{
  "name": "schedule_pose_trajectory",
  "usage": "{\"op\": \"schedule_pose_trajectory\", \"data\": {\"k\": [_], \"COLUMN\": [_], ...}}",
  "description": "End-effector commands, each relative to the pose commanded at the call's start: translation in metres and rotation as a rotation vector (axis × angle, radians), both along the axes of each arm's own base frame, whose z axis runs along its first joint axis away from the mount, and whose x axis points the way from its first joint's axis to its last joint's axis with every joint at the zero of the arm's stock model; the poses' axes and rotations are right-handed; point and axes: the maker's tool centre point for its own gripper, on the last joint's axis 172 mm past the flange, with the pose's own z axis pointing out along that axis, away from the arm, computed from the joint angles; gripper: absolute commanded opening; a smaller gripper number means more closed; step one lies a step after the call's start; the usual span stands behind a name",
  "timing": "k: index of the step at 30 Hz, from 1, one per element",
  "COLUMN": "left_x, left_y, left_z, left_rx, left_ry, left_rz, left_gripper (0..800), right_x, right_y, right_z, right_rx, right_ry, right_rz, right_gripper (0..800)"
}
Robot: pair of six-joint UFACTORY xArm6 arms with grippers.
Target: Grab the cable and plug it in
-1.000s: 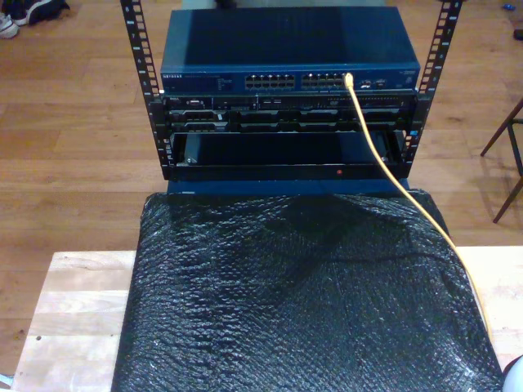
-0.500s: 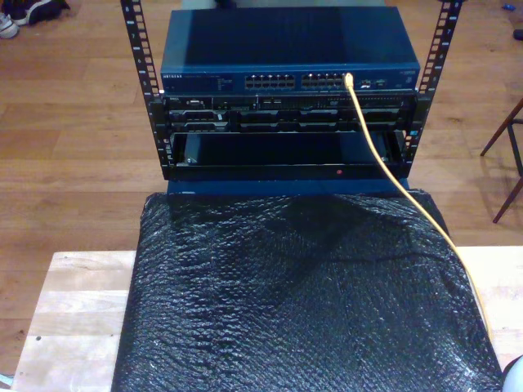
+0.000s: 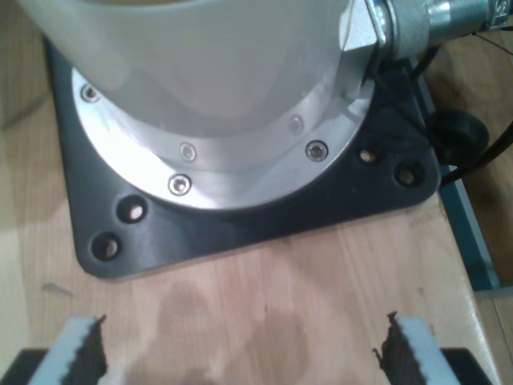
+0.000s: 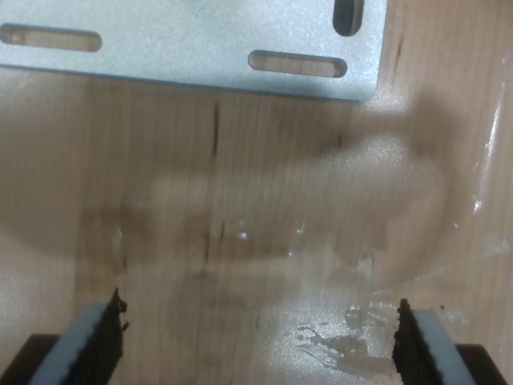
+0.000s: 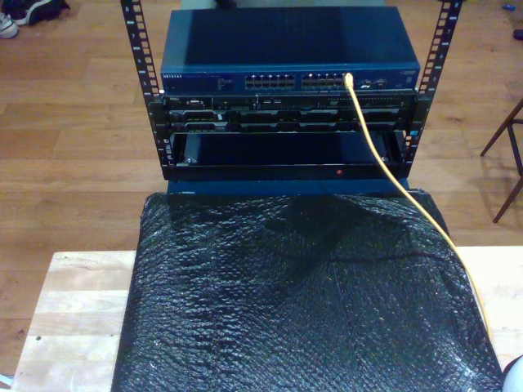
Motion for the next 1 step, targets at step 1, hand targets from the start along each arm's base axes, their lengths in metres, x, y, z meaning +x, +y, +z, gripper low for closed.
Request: {"op": "schedule_pose_trajectory", "data": {"k": [1], "left_x": [0.0000], "left_y": [0.0000], "left_z": [0.0000], "left_rx": [0.000], "left_ry": [0.000], "left_rz": [0.000], "left_gripper": [800], "right_x": [0.0000], "right_y": [-0.0004], "right_z": [0.0000], "right_rx": [-0.002], "right_ry": [0.000], "right_rz": [0.000], "right_gripper": [800]}}
